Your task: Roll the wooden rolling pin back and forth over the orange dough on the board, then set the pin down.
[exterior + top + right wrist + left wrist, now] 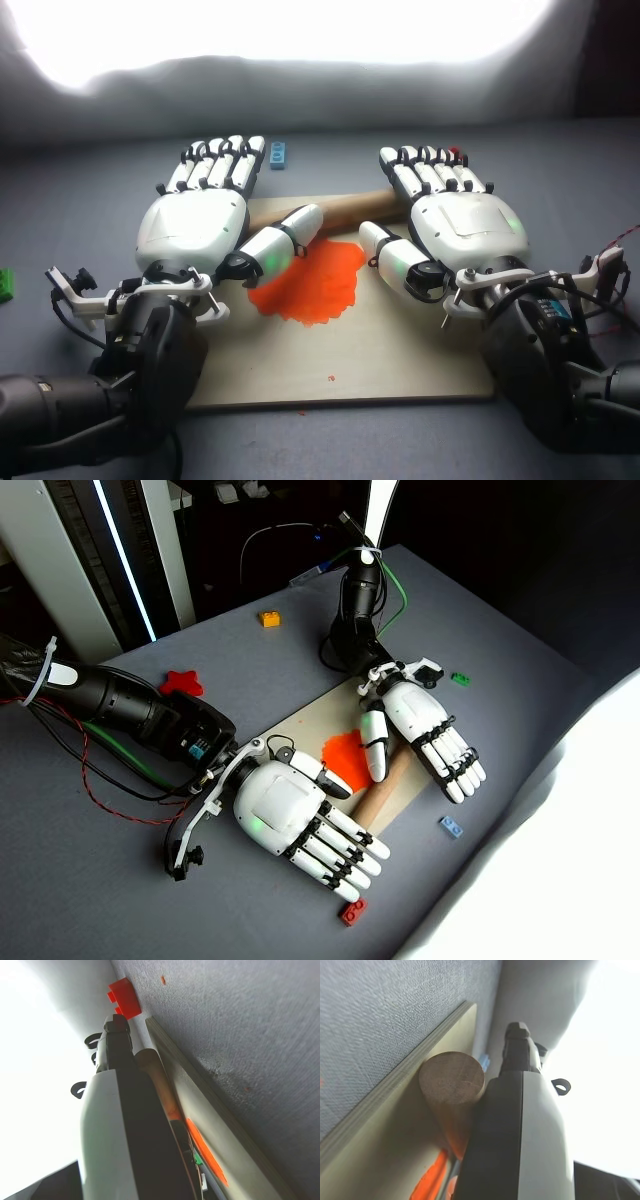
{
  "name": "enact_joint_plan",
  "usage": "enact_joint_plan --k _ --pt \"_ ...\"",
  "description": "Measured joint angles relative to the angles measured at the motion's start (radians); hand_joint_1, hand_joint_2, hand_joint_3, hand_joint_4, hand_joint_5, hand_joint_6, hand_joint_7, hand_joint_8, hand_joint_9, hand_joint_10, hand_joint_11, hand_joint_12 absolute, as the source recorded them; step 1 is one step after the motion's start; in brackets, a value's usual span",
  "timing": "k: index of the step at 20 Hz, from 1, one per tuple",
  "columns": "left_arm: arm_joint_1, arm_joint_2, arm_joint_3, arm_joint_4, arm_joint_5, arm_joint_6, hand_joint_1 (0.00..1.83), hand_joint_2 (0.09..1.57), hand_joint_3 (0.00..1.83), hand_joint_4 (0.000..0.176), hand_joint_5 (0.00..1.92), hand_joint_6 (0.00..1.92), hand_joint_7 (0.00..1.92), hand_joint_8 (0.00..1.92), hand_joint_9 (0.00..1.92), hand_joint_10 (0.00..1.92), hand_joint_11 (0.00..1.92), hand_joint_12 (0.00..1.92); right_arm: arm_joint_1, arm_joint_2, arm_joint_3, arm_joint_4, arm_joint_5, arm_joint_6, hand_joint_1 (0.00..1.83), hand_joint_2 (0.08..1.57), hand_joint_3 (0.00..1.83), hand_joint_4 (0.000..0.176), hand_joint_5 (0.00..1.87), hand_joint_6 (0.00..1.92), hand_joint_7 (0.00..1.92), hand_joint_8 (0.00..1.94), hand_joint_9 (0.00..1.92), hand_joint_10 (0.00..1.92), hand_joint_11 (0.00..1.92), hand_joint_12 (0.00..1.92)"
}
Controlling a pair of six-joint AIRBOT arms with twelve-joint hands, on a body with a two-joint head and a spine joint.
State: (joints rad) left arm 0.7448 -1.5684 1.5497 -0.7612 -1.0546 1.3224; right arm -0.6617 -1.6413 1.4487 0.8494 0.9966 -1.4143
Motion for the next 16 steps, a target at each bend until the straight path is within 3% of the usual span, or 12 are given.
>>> enact_joint_plan --k 16 --pt "-0.006 0.039 -0.051 0.013 0.048 0.014 0.0 1.33 0.0 0.0 0.0 0.0 0.0 0.0 0.0 0.0 0.0 0.0 -0.022 0.023 0.005 -0.109 -0.036 0.038 0.0 1.44 0.0 0.0 0.0 0.0 0.0 0.0 0.0 0.0 0.0 0.0"
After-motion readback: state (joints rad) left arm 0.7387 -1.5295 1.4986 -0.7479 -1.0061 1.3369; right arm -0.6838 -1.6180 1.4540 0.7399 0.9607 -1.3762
